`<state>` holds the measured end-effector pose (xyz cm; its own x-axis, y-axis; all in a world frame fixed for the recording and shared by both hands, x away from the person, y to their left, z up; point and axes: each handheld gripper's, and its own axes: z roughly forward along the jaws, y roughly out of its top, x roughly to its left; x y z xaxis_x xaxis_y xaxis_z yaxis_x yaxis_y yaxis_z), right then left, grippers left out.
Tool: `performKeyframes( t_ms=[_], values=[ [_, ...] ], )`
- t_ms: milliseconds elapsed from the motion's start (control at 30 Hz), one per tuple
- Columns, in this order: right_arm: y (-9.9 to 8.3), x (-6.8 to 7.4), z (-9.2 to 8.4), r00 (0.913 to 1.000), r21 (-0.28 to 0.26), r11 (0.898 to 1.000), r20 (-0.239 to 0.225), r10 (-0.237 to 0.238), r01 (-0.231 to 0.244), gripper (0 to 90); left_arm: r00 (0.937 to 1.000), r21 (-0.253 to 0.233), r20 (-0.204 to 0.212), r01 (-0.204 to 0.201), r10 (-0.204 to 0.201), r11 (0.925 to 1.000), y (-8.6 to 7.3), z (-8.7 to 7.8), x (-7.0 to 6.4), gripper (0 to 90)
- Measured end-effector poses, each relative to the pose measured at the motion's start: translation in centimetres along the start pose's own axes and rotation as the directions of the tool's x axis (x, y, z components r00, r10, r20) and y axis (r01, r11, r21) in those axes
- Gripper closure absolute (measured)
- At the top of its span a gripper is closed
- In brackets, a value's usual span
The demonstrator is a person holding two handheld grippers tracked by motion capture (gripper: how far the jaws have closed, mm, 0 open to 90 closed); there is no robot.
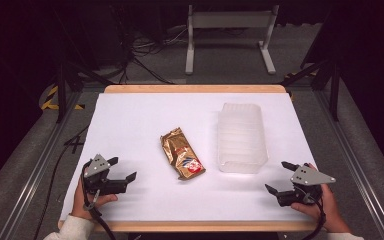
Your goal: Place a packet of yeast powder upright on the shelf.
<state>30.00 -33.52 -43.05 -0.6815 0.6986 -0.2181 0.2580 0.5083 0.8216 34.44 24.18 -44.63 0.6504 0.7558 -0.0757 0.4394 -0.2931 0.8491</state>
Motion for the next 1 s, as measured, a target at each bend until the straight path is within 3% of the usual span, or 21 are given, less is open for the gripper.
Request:
performKeyframes(
  t_ms=[133, 367, 500, 567, 633, 700, 867, 900, 967, 1000],
  values=[
    [0.0, 0.0, 0.0, 1.0000, 0.002, 1.000, -0.002, 0.001, -0.001, 8.5, 0.9992, -0.012, 0.025, 0.031, -0.031, 0.9994, 0.8, 0.7, 0.3, 11.7],
    [-0.1, 0.0, 0.1, 1.0000, 0.003, 1.000, -0.005, 0.002, -0.002, 8.5, 0.9908, 0.010, 0.080, 0.109, -0.109, 0.9940, 2.7, 3.1, 0.9, 11.7],
    [-0.1, 0.0, 0.1, 1.0000, 0.005, 1.000, -0.006, 0.000, 0.000, 8.5, 0.9760, 0.017, 0.107, 0.189, -0.190, 0.9818, 3.9, 4.8, 1.2, 11.7],
    [-0.1, 0.0, 0.1, 1.0000, 0.008, 1.000, -0.006, -0.001, 0.001, 8.5, 0.9691, 0.033, 0.131, 0.206, -0.209, 0.9779, 4.5, 5.8, 1.3, 12.9],
    [-0.1, 0.0, 0.1, 1.0000, 0.009, 1.000, -0.007, -0.001, 0.001, 8.5, 0.9678, 0.038, 0.130, 0.212, -0.215, 0.9765, 5.0, 6.9, 1.3, 14.1],
    [-0.1, 0.0, 0.1, 1.0000, 0.010, 1.000, -0.008, 0.000, 0.000, 8.5, 0.9548, 0.061, 0.160, 0.244, -0.251, 0.9679, 5.5, 8.2, 1.4, 15.8],
    [-0.2, 0.0, 0.2, 0.9999, 0.012, 1.000, -0.011, -0.004, 0.004, 8.6, 0.9411, 0.093, 0.175, 0.277, -0.289, 0.9564, 6.6, 10.7, 1.8, 15.2],
    [-0.2, 0.0, 0.2, 0.9999, 0.012, 1.000, -0.012, -0.005, 0.005, 8.6, 0.9399, 0.097, 0.176, 0.279, -0.293, 0.9553, 6.8, 11.0, 1.8, 14.7],
    [-0.2, 0.1, 0.2, 0.9999, 0.014, 1.000, -0.012, -0.006, 0.007, 8.6, 0.9500, 0.108, 0.159, 0.254, -0.269, 0.9611, 7.2, 11.8, 1.8, 14.2],
    [-0.2, 0.0, 0.2, 0.9999, 0.014, 1.000, -0.012, -0.006, 0.007, 8.6, 0.9430, 0.119, 0.168, 0.270, -0.287, 0.9555, 7.4, 12.0, 1.8, 13.6]
  ],
)
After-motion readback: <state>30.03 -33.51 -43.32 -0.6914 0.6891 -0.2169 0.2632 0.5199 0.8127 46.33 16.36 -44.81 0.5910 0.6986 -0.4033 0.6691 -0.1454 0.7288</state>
